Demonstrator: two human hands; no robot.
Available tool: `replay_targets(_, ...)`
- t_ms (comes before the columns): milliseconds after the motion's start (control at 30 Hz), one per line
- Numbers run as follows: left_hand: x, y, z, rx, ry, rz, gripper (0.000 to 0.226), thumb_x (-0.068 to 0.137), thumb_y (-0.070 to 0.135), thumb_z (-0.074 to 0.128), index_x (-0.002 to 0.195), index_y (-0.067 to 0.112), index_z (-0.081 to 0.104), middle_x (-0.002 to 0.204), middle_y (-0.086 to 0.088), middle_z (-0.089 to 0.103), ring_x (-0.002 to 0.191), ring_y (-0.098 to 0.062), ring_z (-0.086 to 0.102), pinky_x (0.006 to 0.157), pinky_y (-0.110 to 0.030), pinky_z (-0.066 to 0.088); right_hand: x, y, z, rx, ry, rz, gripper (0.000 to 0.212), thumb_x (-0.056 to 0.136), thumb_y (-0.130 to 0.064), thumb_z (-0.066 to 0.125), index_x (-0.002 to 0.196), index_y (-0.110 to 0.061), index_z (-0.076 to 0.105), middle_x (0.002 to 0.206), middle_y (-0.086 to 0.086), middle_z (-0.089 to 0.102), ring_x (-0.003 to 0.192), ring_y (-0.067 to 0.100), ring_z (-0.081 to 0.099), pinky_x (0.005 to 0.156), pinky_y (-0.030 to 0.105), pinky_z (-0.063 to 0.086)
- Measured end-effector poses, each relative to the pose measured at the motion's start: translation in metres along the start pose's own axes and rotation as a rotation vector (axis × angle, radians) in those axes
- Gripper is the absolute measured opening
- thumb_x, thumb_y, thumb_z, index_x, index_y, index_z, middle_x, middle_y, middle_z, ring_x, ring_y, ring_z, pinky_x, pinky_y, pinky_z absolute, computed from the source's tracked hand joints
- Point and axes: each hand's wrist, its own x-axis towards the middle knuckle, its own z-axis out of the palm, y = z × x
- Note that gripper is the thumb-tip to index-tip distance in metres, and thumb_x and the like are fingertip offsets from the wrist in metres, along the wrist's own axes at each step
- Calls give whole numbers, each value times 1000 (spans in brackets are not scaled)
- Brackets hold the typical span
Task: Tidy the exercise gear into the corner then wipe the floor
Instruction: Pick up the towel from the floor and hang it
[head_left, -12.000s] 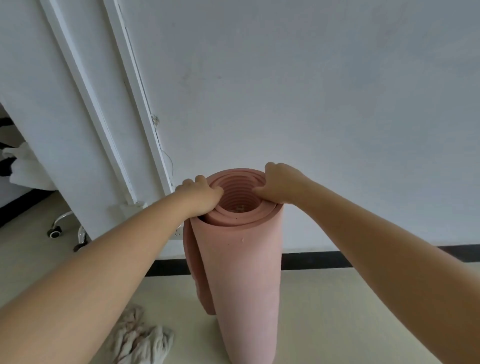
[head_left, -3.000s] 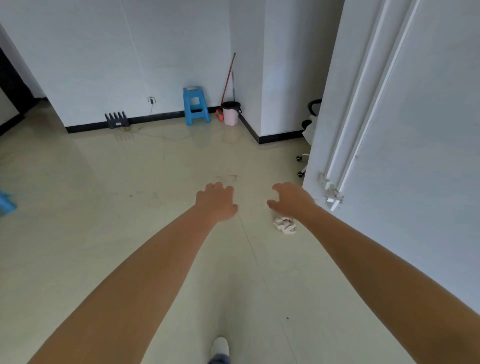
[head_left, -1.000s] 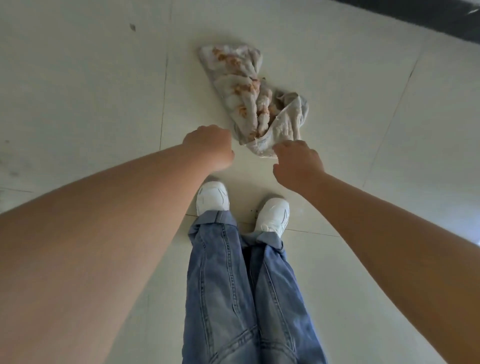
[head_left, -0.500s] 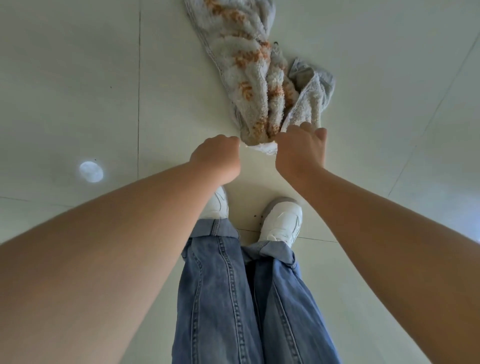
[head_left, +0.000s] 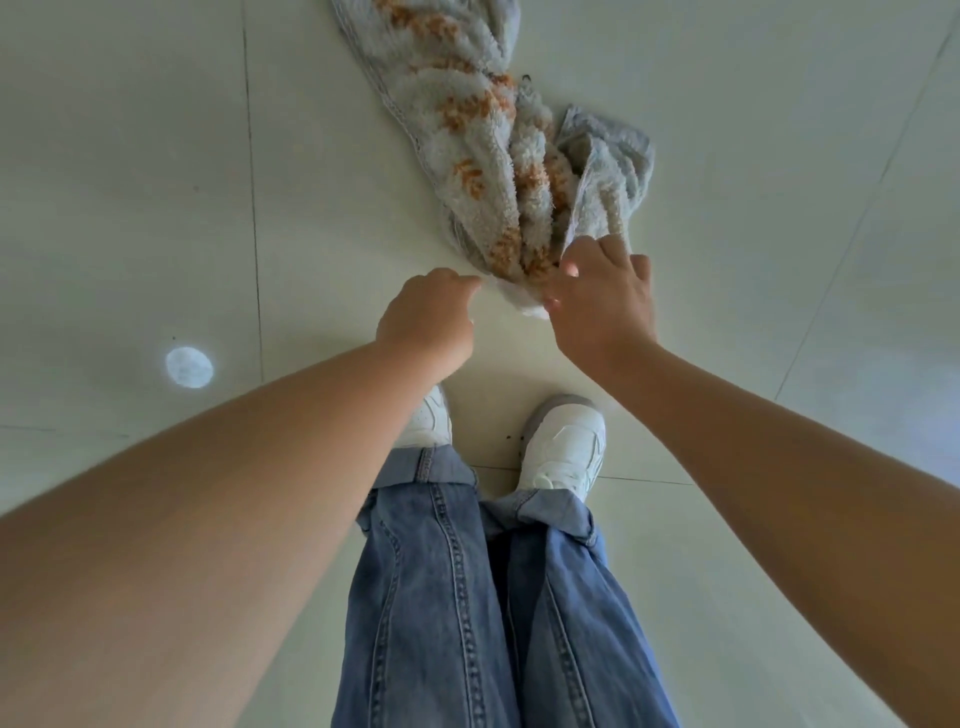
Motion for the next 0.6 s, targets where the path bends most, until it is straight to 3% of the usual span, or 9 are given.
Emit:
replay_targets(67,-9,5,1,-49,83,38,52,98,9,43,147,23,31,150,-3,34,136,-24,35,105,-35,37,-14,-2,-7,117,143,-72,13,74,-6,65,82,-8,75,108,14,65,111,37,51,90,47,40)
replay_targets(133,-17,13,-3,-50,127,76,45,97,8,44,140,23,42,148,0,36,136,-24,34,104,-35,39,-29,0,-18,204,270,-123,6,59,-6,70,63,-7,74,85,12,72,95,37,61,73,48,50)
replay_targets(233,-32,30,-19,67,184,149,26,97,10,46,118,16,59,139,0,46,132,-24,36,95,-34,42,-53,7,-40,276,264,-167,4,58,-4,68,61,-5,70,66,8,71,75,36,68,66,47,53)
replay_targets(333,-56,43,-47,153,258,280,24,98,12,43,113,11,62,148,-1,38,140,-24,26,101,-35,37,-75,14,-67,324,271,-129,5,61,-1,65,63,-3,69,68,10,71,76,38,68,67,46,54)
replay_targets(400,-77,48,-69,161,246,387,22,97,10,42,107,6,62,140,-6,47,137,-25,33,103,-35,34,-89,13,-91,372,296,-100,6,64,0,63,65,-1,68,70,11,72,80,39,67,70,37,53)
replay_targets(433,-89,50,-80,155,235,422,21,97,8,42,103,4,61,124,-9,56,125,-27,44,96,-36,38,-96,10,-104,407,302,-91,7,66,0,61,68,1,68,73,13,72,84,39,67,72,31,50)
replay_targets(500,-120,54,-105,124,214,396,19,97,8,40,101,4,58,92,-6,55,93,-25,52,74,-31,36,-110,3,-138,460,275,-38,13,79,-3,58,82,4,68,88,16,72,98,34,62,75,22,39)
replay_targets(533,-136,57,-118,104,207,368,19,98,9,39,103,4,57,87,-5,53,86,-24,51,69,-29,33,-117,0,-154,472,239,-15,16,86,-6,56,91,3,67,96,17,70,101,30,59,73,21,34)
replay_targets(600,-169,66,-144,77,223,345,22,99,11,39,109,4,57,89,-8,57,85,-25,53,69,-25,30,-135,-5,-185,502,182,-18,19,91,-9,51,102,0,64,104,16,65,89,26,52,64,20,26)
